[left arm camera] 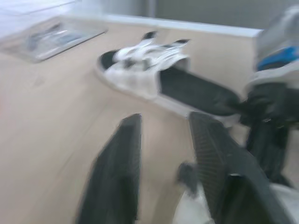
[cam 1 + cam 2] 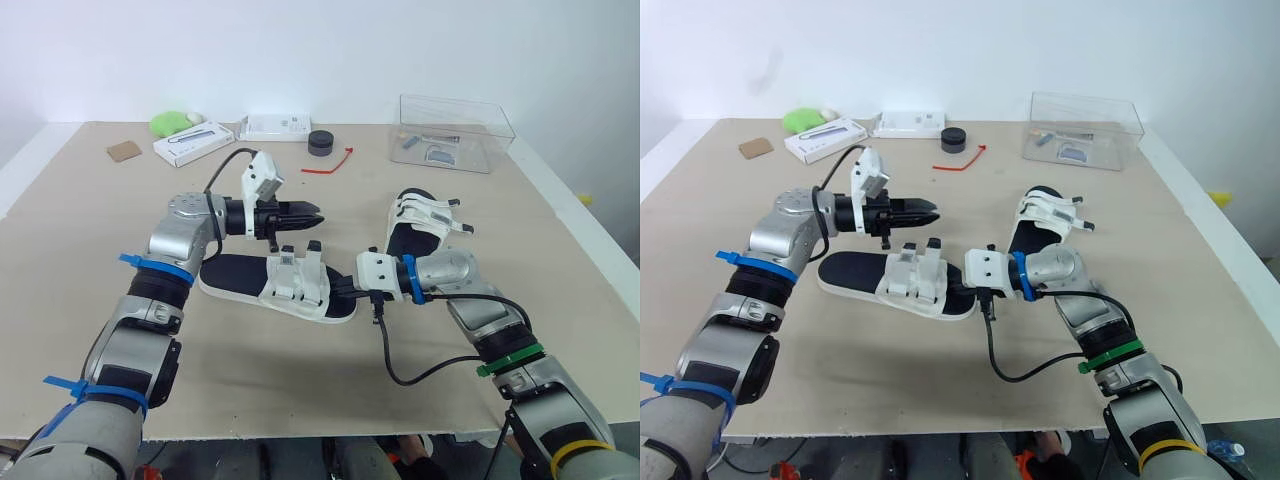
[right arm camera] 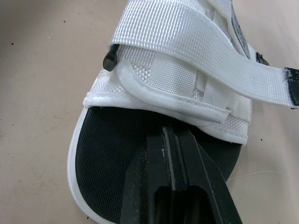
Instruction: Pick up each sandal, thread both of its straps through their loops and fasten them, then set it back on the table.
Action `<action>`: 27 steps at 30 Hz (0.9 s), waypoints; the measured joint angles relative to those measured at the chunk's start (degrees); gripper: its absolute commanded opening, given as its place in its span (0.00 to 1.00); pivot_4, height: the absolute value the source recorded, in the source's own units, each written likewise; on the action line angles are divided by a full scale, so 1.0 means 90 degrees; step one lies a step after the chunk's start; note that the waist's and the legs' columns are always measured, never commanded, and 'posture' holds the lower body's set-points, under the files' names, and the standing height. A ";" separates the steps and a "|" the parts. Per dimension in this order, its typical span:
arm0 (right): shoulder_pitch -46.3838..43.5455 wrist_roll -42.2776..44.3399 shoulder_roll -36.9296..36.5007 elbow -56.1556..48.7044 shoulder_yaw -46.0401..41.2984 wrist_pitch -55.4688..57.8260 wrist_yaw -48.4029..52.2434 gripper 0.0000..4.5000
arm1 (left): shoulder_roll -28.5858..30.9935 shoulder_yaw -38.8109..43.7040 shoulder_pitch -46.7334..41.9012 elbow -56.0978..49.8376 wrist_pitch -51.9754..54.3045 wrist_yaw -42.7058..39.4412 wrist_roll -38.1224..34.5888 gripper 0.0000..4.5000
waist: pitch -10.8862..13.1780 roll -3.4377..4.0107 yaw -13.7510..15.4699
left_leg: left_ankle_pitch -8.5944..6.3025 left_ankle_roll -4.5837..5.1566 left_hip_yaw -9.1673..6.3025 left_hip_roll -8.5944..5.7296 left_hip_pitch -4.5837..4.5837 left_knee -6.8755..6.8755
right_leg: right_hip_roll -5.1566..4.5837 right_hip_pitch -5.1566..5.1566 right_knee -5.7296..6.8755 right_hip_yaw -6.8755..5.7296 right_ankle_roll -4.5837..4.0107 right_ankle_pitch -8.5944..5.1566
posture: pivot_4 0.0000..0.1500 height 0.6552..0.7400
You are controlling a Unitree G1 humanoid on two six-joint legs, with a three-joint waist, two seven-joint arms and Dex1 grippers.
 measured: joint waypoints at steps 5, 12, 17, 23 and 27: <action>0.0000 0.0000 0.0002 -0.0013 0.0004 0.0010 -0.0009 0.00 | -0.0125 -0.0434 0.0134 0.0207 -0.0079 -0.0433 0.0291 0.01 | 0.0000 0.0000 0.0000 | 0.0000 0.0001 0.0000 0.0000 0.0001 0.0000 | 0.0003 0.0000 0.0000 0.0002 0.0005 -0.0003 | 1.00 1.00; 0.0018 0.0000 -0.0004 -0.0058 -0.0001 0.0058 -0.0020 0.00 | -0.0176 -0.0944 -0.0247 0.1060 0.0187 -0.0669 0.1015 0.01 | 0.0000 0.0000 -0.0001 | 0.0000 0.0001 -0.0002 -0.0003 -0.0001 0.0000 | 0.0004 -0.0001 0.0000 0.0000 0.0008 -0.0005 | 1.00 1.00; 0.0030 0.0000 0.0003 -0.0088 0.0008 0.0087 -0.0055 0.00 | -0.0200 -0.1001 -0.0487 0.1486 0.0146 -0.0751 0.1265 0.01 | 0.0000 0.0000 -0.0001 | -0.0002 0.0003 -0.0002 0.0000 0.0000 0.0000 | 0.0006 -0.0001 0.0000 0.0000 0.0006 -0.0006 | 1.00 1.00; 0.0085 0.0125 0.0002 -0.0241 -0.0037 0.0467 -0.0072 0.11 | -0.0099 -0.0246 -0.0850 0.1971 0.0154 -0.0224 0.1052 0.00 | 0.0002 -0.0003 -0.0001 | -0.0002 0.0003 -0.0003 0.0003 -0.0011 0.0000 | 0.0005 -0.0011 0.0000 -0.0001 0.0008 -0.0004 | 1.00 1.00; 0.0381 0.0596 -0.0194 -0.0624 -0.0434 0.1392 -0.0020 0.39 | 0.0523 0.0739 -0.0916 0.1546 0.0190 -0.0039 0.0514 0.27 | 0.0004 0.0001 0.0000 | -0.0016 0.0001 -0.0008 0.0003 -0.0024 -0.0002 | -0.0002 -0.0021 0.0001 -0.0006 -0.0022 -0.0001 | 1.00 1.00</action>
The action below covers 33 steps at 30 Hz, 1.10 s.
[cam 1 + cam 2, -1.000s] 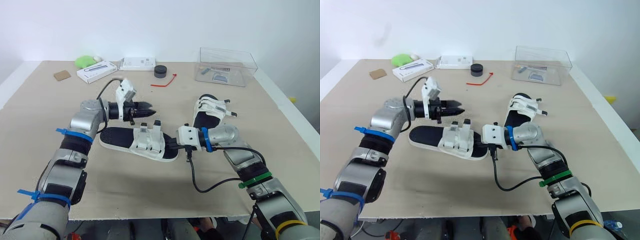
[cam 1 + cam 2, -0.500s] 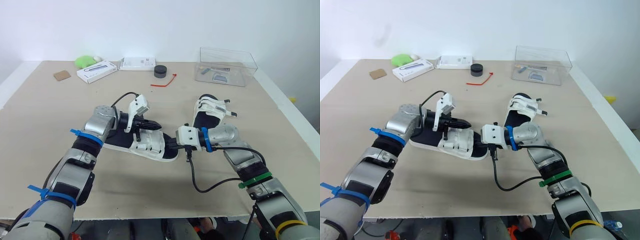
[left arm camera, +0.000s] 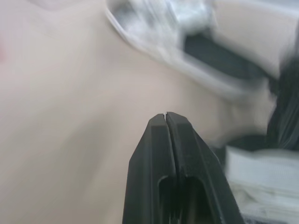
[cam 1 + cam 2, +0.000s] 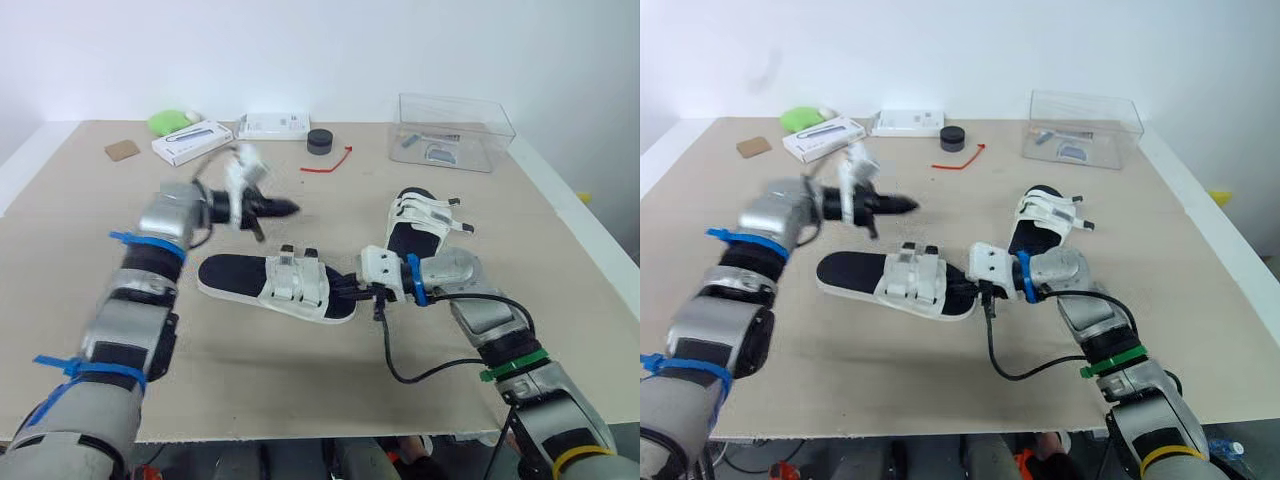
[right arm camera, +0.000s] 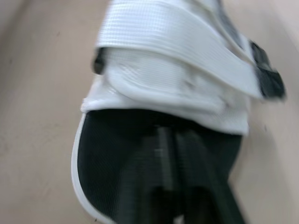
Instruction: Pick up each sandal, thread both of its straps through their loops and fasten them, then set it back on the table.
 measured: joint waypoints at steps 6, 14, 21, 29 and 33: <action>0.0924 0.1124 -0.0639 -0.0850 -0.1116 0.1175 0.0080 0.95 | 0.0620 0.0255 0.1922 -0.1994 -0.0146 -0.0176 -0.0215 0.83 | 0.0001 0.0006 0.0021 | -0.0060 0.0001 -0.0002 -0.0014 -0.0017 0.0005 | -0.0057 -0.0007 0.0003 -0.0008 0.0008 -0.0043 | 1.00 1.00; 0.1479 0.2956 -0.0661 -0.1390 -0.2744 0.2206 -0.0075 1.00 | 0.1008 -0.0323 0.2829 -0.2437 -0.1492 -0.1040 0.0106 1.00 | 0.0003 0.0007 0.0036 | -0.0066 0.0006 -0.0032 -0.0015 -0.0121 0.0074 | -0.0030 -0.0078 0.0016 -0.0028 0.0013 -0.0037 | 1.00 1.00; 0.1706 0.3342 -0.0656 -0.1738 -0.3018 0.2282 -0.0327 1.00 | 0.0669 -0.0924 0.2340 -0.1778 -0.2514 -0.1566 0.0464 1.00 | 0.0003 0.0007 0.0031 | -0.0060 0.0017 -0.0029 -0.0018 -0.0117 0.0103 | -0.0021 -0.0058 0.0015 -0.0022 0.0038 -0.0021 | 1.00 1.00; 0.2164 0.3317 -0.0753 -0.1738 -0.3086 0.1916 -0.0292 1.00 | 0.0117 -0.1071 0.1822 -0.0756 -0.3299 -0.1416 0.0711 1.00 | 0.0003 0.0007 0.0030 | -0.0065 0.0025 -0.0028 -0.0022 -0.0119 0.0107 | -0.0022 -0.0057 0.0013 -0.0018 0.0041 -0.0020 | 1.00 1.00; 0.2316 0.3296 -0.0779 -0.1738 -0.3091 0.1678 -0.0237 1.00 | -0.0102 -0.1154 0.1625 -0.0341 -0.3620 -0.1419 0.0780 0.84 | 0.0003 0.0008 0.0028 | -0.0065 0.0026 -0.0024 -0.0023 -0.0117 0.0112 | -0.0022 -0.0054 0.0012 -0.0014 0.0047 -0.0016 | 1.00 1.00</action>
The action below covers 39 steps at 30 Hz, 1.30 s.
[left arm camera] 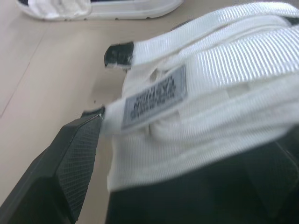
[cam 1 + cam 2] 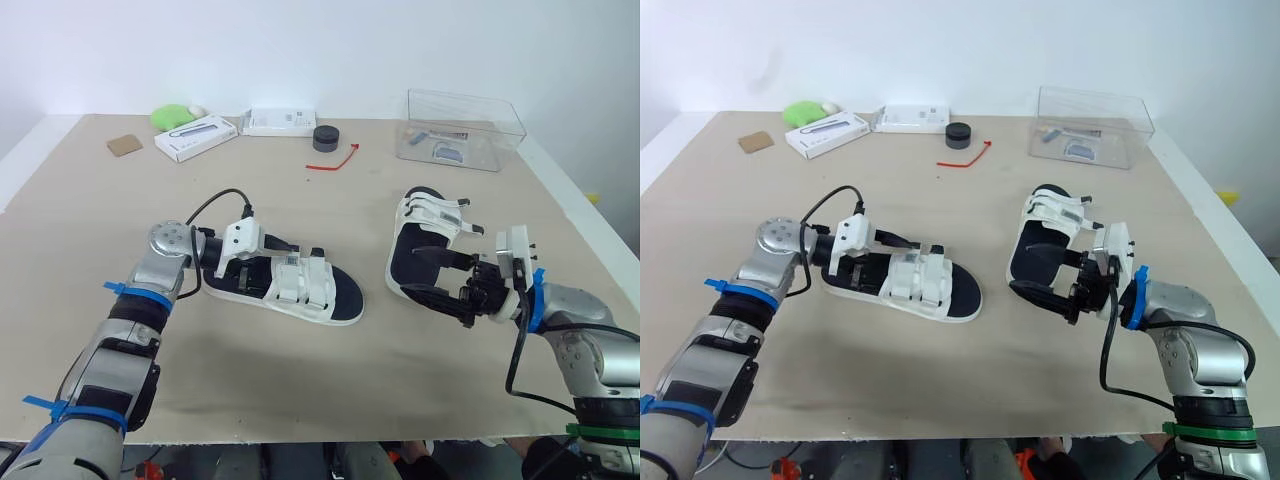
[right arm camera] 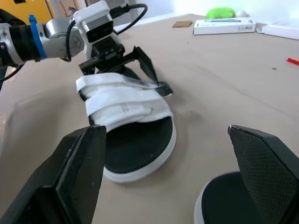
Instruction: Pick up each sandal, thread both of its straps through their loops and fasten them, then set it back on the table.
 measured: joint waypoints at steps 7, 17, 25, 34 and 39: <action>0.0006 -0.0075 0.0008 -0.0031 0.0000 -0.0704 0.0038 1.00 | -0.0054 0.0010 -0.0126 0.0240 -0.0403 0.0302 0.0161 0.14 | -0.0001 0.0001 -0.0004 | 0.0000 0.0000 0.0000 0.0004 0.0004 0.0002 | 0.0005 0.0003 0.0001 0.0003 0.0001 0.0002 | 1.00 1.00; -0.0326 -0.0186 0.0024 -0.0180 0.0308 -0.0881 0.0087 1.00 | 0.0022 0.0155 -0.0169 -0.0162 0.0814 0.2344 0.0665 0.01 | 0.0000 0.0001 -0.0020 | 0.0022 0.0026 0.0021 0.0008 0.0023 0.0008 | 0.0007 0.0013 0.0002 0.0020 0.0015 0.0035 | 1.00 1.00; -0.0803 -0.0442 0.0396 -0.0127 0.0549 -0.0906 -0.0402 1.00 | -0.0207 0.2169 -0.0744 -0.0203 0.4020 0.7557 0.0715 0.01 | 0.0003 -0.0003 -0.0017 | 0.0038 0.0022 0.0027 0.0028 0.0014 0.0000 | 0.0011 -0.0005 0.0003 0.0015 -0.0013 0.0068 | 1.00 1.00; -0.1083 -0.0706 0.0753 -0.0122 0.0892 -0.0904 -0.0742 1.00 | -0.0736 0.2301 -0.1120 0.0416 0.4560 0.9166 0.0762 0.01 | 0.0004 -0.0005 0.0074 | 0.0029 0.0020 0.0046 -0.0020 -0.0022 -0.0002 | -0.0052 -0.0034 -0.0011 0.0002 0.0004 0.0076 | 1.00 1.00; -0.1403 -0.0719 0.0734 0.0058 0.0894 -0.0894 -0.0716 1.00 | -0.0704 0.2265 -0.0984 0.0276 0.4555 0.9044 0.0729 0.29 | 0.0004 -0.0005 0.0047 | 0.0032 0.0015 0.0045 -0.0016 -0.0020 -0.0002 | -0.0047 -0.0037 -0.0007 -0.0003 0.0004 0.0076 | 1.00 1.00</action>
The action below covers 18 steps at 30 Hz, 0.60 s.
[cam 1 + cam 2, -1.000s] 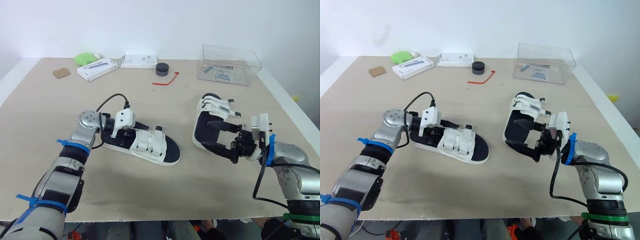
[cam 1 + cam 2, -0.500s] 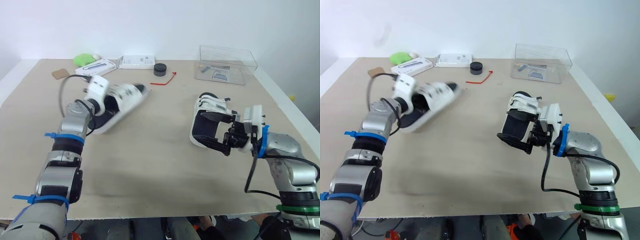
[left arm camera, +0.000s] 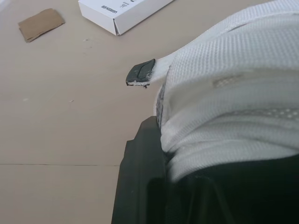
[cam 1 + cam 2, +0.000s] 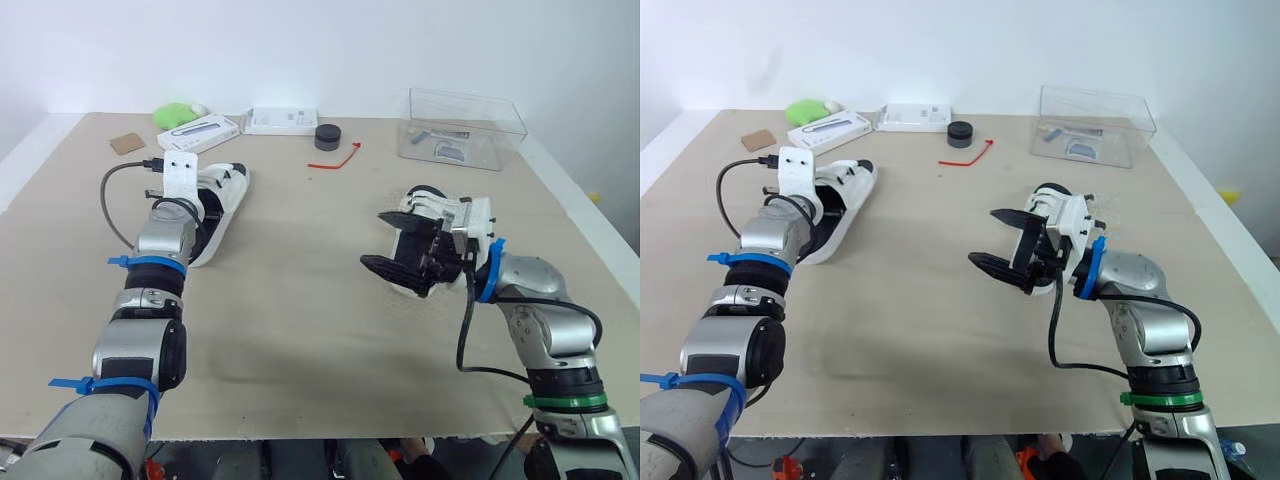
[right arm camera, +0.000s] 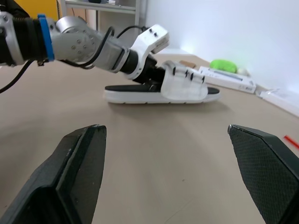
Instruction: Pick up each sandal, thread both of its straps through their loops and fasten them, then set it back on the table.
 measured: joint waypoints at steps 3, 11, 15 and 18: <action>-0.0057 -0.0049 -0.0038 0.0112 0.0001 0.0000 0.0044 1.00 | 0.0007 0.0006 0.0205 -0.0190 -0.0040 -0.0063 -0.0067 0.61 | 0.0000 0.0000 -0.0002 | 0.0002 -0.0002 -0.0002 0.0000 -0.0001 0.0000 | 0.0000 0.0000 0.0002 0.0000 0.0000 0.0000 | 1.00 1.00; -0.0274 0.0121 -0.0085 0.0230 0.0040 0.0573 0.0069 1.00 | 0.0138 0.0021 0.1597 -0.2968 0.0648 -0.0687 -0.0534 0.97 | 0.0000 0.0001 -0.0076 | -0.0005 -0.0009 0.0005 0.0008 0.0002 -0.0003 | -0.0025 -0.0002 0.0013 0.0009 -0.0001 0.0000 | 1.00 1.00; -0.0283 0.0581 -0.0093 0.0172 -0.0131 0.1422 -0.0219 1.00 | 0.0526 0.0087 0.3085 -0.5316 0.1246 -0.1313 -0.0978 0.97 | 0.0000 0.0001 -0.0056 | -0.0001 -0.0020 -0.0007 0.0014 0.0004 -0.0005 | -0.0029 -0.0002 0.0008 0.0004 -0.0017 -0.0005 | 1.00 1.00; -0.0093 0.0644 -0.0169 -0.0018 -0.0211 0.1465 -0.0233 1.00 | 0.0813 0.0290 0.3768 -0.6341 0.1292 -0.1843 -0.1381 0.97 | -0.0001 0.0001 -0.0053 | 0.0003 -0.0023 -0.0010 0.0015 0.0014 -0.0006 | -0.0027 0.0010 0.0011 0.0000 -0.0023 -0.0005 | 1.00 1.00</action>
